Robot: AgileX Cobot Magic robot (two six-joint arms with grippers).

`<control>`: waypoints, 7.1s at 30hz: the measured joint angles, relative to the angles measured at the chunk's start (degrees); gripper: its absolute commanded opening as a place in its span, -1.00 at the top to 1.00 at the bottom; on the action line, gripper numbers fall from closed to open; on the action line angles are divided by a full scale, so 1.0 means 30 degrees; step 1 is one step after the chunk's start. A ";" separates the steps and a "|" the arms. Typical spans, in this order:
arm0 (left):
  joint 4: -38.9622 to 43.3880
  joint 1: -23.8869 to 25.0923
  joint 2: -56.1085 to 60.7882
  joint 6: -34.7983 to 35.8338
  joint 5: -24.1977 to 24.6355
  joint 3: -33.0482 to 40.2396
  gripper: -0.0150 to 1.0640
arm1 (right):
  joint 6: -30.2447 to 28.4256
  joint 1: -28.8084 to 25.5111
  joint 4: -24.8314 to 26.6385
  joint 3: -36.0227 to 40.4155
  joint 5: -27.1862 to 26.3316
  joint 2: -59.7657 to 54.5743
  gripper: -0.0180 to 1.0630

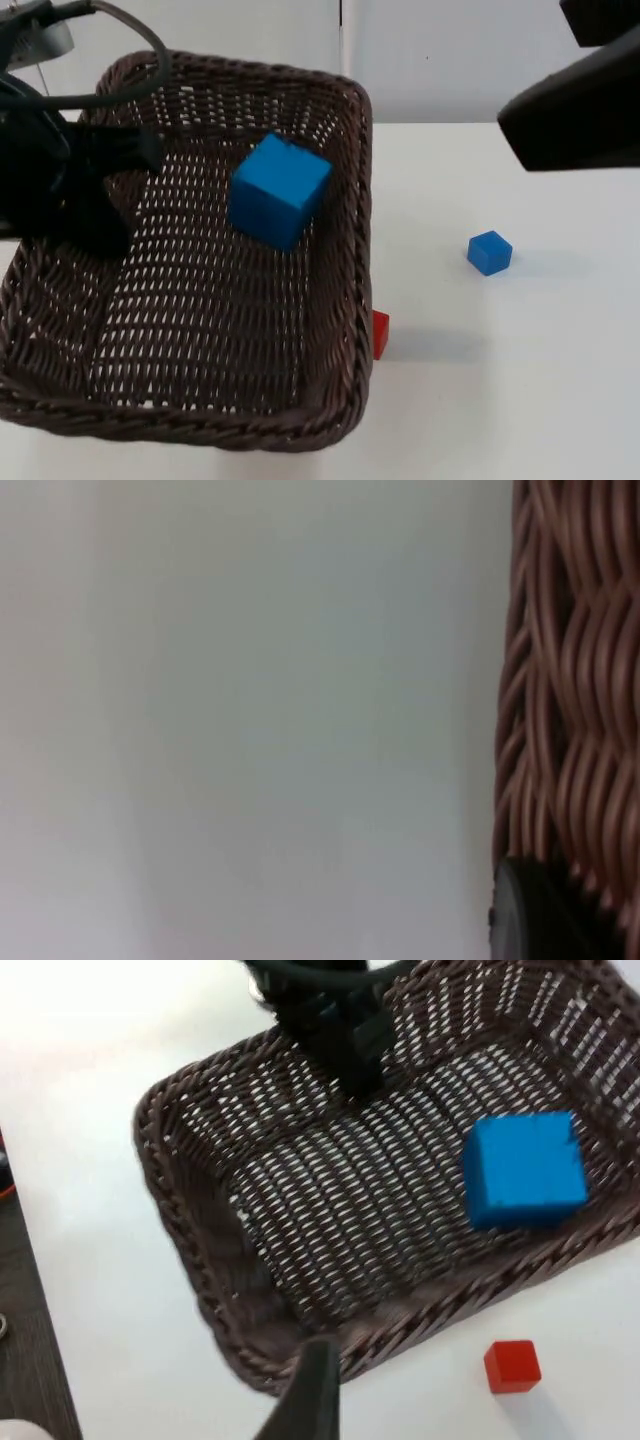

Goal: Pick up the basket with the left hand and place the largest block into the basket with the right hand.

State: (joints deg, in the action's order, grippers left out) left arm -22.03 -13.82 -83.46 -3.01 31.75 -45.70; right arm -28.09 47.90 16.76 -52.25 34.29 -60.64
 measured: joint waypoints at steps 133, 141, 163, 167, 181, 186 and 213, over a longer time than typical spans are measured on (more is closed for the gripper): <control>0.4687 0.0000 2.5564 -0.0844 0.8655 0.3639 -0.97 | 0.4185 0.0000 -0.0686 0.7161 0.3473 1.6802 -0.53; 0.4977 0.0000 2.7117 -0.2051 0.9638 0.3639 -0.97 | 0.6391 0.0000 -0.2665 0.7161 0.5566 1.8876 -0.53; 0.4716 0.0000 2.7117 -0.1692 1.0301 0.3639 -0.97 | 0.6976 0.0000 -0.2973 0.7161 0.7400 2.0149 -0.53; 0.4716 0.0000 2.7117 -0.1661 1.0301 0.3639 -0.97 | 0.7011 0.0000 -0.3272 0.7161 0.7503 2.0149 -0.53; 0.4421 0.0000 2.7735 -0.1082 0.9808 0.5450 -0.97 | 0.7931 0.0000 -0.4504 0.7161 0.7520 2.0178 -0.53; 0.5505 0.0000 2.7746 -0.0209 0.9808 0.5555 -0.97 | 0.7931 0.0000 -0.4504 0.7161 0.7520 2.0178 -0.53; 0.6698 0.0000 2.7746 0.0146 0.9927 0.5715 -0.97 | 0.8184 0.0000 -0.4542 0.7520 0.9127 2.0178 -0.53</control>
State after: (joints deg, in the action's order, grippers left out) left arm -1.93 -13.82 -0.22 -2.57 61.53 -28.56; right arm -3.54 47.90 3.13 -29.69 61.67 -0.11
